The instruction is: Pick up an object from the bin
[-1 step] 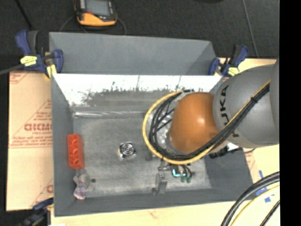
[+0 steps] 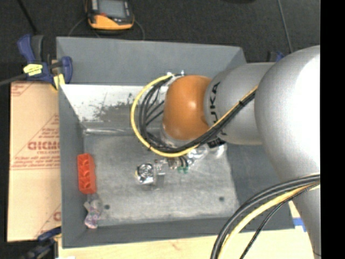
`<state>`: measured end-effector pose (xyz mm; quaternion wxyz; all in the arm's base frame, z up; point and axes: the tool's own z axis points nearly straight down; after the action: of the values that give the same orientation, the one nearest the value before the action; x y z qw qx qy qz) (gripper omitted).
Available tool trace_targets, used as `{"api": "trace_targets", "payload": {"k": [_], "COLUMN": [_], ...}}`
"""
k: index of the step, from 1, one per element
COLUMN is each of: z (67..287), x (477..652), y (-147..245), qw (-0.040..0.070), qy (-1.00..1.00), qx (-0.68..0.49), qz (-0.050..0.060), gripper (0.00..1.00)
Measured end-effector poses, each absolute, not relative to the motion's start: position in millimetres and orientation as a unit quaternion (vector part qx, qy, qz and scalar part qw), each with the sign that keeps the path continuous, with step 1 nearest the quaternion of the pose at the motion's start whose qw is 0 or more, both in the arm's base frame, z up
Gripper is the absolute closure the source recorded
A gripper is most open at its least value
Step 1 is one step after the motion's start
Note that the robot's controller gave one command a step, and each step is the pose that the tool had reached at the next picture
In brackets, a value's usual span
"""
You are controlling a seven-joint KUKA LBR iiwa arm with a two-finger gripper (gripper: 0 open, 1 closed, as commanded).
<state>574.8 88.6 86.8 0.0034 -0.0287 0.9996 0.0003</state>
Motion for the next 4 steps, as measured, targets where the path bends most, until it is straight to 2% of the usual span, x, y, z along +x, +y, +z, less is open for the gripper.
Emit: {"api": "trace_targets", "payload": {"k": [1, 2, 3, 4], "z": [88.3, 73.5, 71.2, 115.3], "x": [572.9, 624.2, 621.0, 539.8], "y": [87.6, 57.5, 59.2, 42.2], "qw": [0.002, 0.007, 0.003, 0.001], "qy": [1.0, 0.999, 0.999, 0.989], "qx": [-0.027, -0.04, -0.041, -0.148], "qz": [0.0, 0.0, 0.0, -0.001], "gripper": [1.0, 1.0, 0.0, 0.0]}}
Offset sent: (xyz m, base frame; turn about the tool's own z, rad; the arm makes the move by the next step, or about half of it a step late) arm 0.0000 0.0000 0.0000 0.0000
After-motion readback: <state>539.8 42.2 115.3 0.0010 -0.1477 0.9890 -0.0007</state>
